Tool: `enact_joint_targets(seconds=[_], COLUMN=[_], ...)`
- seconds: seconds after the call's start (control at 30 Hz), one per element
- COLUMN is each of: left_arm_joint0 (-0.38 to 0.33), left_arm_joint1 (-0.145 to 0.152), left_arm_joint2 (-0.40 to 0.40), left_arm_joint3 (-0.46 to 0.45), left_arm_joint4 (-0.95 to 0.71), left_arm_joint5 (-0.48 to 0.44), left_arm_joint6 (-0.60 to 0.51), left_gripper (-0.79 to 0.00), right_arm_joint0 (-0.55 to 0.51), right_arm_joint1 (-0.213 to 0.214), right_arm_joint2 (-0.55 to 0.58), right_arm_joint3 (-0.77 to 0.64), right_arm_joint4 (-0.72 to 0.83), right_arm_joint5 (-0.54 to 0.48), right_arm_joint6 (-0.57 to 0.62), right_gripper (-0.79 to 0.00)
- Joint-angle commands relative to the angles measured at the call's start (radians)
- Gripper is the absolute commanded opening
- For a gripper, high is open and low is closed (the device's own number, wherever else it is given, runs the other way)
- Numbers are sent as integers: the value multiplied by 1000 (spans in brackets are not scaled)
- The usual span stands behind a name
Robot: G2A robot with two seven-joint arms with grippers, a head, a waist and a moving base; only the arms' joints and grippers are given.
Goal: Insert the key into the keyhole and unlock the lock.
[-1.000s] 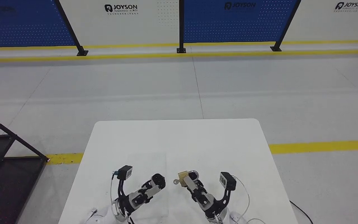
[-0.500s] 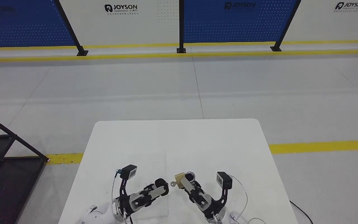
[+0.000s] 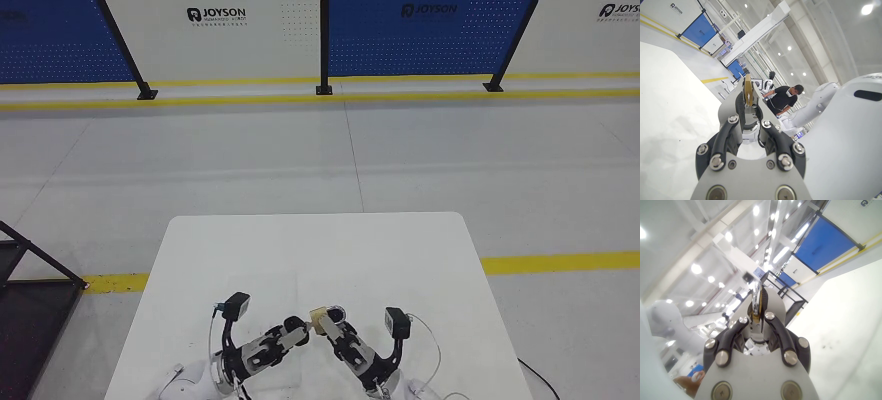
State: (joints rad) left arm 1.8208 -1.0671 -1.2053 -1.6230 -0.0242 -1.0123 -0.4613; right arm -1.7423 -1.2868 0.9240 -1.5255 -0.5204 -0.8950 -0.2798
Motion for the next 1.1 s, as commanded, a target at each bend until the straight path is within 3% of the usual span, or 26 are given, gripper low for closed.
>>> enact_joint_targets(seconds=[0.0,0.17,0.27,0.63,1.07], left_arm_joint0=[-1,-6,-8,-5,41], left_arm_joint1=[-3,-8,-10,-20,-46], left_arm_joint2=[2,10,12,2,-44], left_arm_joint3=[4,12,15,13,-27], left_arm_joint4=[28,76,102,253,632], left_arm_joint5=[0,2,6,3,31], left_arm_joint6=[32,81,101,224,523], left_gripper=[-662,-680,-785,-785,-785], right_arm_joint0=[0,0,0,-8,-17], right_arm_joint1=[-1,-3,-4,-5,-5], right_arm_joint2=[-2,-5,-6,-3,-2], right_arm_joint3=[2,5,6,3,-7], right_arm_joint4=[-7,-25,-29,-61,-79], right_arm_joint5=[4,11,10,29,40], right_arm_joint6=[-5,-16,-21,-41,-52], right_gripper=[-785,-785,-785,-785,-785])
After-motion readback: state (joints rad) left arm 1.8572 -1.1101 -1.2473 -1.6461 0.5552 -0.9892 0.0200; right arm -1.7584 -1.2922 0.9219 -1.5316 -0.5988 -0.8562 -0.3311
